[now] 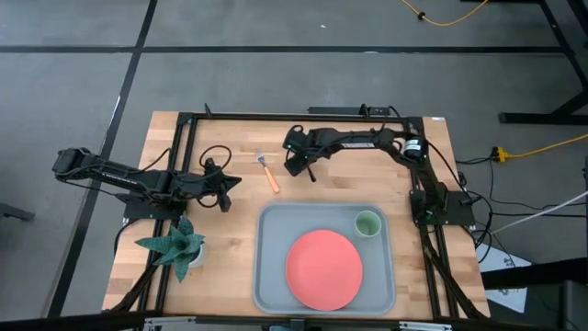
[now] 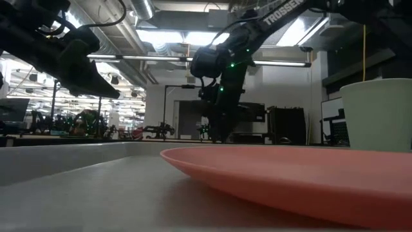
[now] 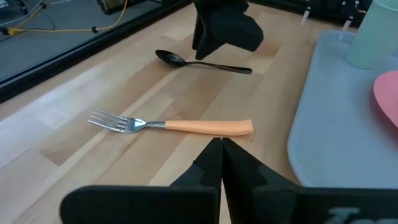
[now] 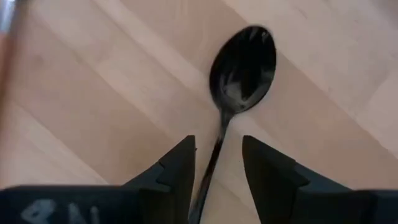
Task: Pick and place plate/cup/fork/spoon on tray
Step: Put the black spoon on the gray serving tray to the right of the pink plate
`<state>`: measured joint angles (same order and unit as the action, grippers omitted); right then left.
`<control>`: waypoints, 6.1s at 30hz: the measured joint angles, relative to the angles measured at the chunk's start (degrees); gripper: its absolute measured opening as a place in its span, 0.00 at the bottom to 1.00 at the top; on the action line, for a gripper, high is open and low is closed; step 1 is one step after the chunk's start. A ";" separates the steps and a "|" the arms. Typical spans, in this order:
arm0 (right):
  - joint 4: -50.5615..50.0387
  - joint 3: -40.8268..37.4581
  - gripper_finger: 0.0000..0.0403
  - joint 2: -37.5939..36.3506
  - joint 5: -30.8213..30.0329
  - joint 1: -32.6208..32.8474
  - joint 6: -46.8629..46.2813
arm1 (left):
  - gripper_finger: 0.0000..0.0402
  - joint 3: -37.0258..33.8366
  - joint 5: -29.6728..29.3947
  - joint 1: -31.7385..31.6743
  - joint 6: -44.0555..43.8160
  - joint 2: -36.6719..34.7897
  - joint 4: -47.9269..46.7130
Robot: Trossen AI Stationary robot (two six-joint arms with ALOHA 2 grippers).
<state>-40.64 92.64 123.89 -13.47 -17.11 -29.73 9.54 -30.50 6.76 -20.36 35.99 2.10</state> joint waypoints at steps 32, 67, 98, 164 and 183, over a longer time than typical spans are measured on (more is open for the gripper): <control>-0.73 -1.03 0.02 2.42 8.03 1.38 2.20 | 0.00 0.00 -0.06 0.01 0.00 -0.01 0.05; 5.89 3.19 0.01 -3.56 9.20 25.82 -47.01 | 0.00 0.00 -0.04 0.00 0.00 -0.01 0.05; -1.58 3.21 0.01 -8.88 -8.38 45.50 -67.77 | 0.00 0.00 -0.07 0.00 0.00 0.00 0.07; -13.38 -24.57 0.03 -16.21 8.18 64.88 -105.27 | 0.00 0.00 -0.07 0.00 -0.02 0.00 0.07; -11.83 -24.55 0.03 -16.21 8.13 64.44 -105.01 | 0.00 0.00 -0.07 0.02 0.00 0.00 0.07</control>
<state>-52.47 68.10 107.68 -5.34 47.32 -134.74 9.54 -30.57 6.79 -20.36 35.99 2.17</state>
